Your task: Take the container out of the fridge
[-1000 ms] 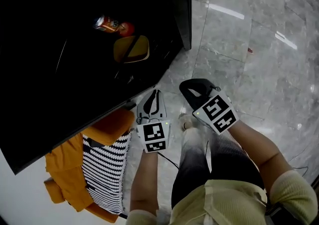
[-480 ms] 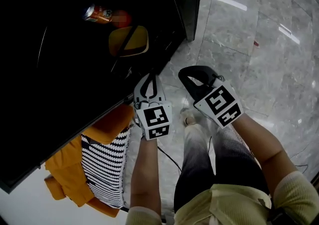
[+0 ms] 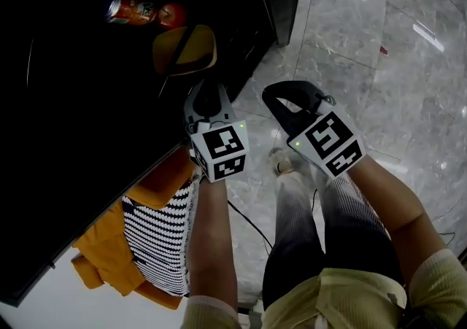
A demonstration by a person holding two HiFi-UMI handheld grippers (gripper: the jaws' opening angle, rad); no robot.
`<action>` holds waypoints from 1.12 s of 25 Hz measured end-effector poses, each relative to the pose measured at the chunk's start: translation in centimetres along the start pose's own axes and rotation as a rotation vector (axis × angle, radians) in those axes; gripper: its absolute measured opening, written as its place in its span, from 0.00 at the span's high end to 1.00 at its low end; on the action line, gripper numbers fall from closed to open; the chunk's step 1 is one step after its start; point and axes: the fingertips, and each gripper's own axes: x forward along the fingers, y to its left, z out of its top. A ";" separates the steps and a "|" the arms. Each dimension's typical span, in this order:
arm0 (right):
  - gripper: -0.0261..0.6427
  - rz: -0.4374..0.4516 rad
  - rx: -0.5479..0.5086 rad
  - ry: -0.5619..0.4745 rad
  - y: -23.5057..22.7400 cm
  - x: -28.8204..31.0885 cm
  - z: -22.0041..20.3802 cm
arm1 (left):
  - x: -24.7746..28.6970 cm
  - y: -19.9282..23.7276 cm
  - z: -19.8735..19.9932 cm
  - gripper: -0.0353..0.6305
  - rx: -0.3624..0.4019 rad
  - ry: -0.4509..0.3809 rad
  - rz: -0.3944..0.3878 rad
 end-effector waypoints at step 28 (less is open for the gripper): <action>0.92 0.079 0.009 0.090 -0.2 1.8 -4.2 | 6.7 1.7 -2.5 0.66 0.527 0.214 -0.075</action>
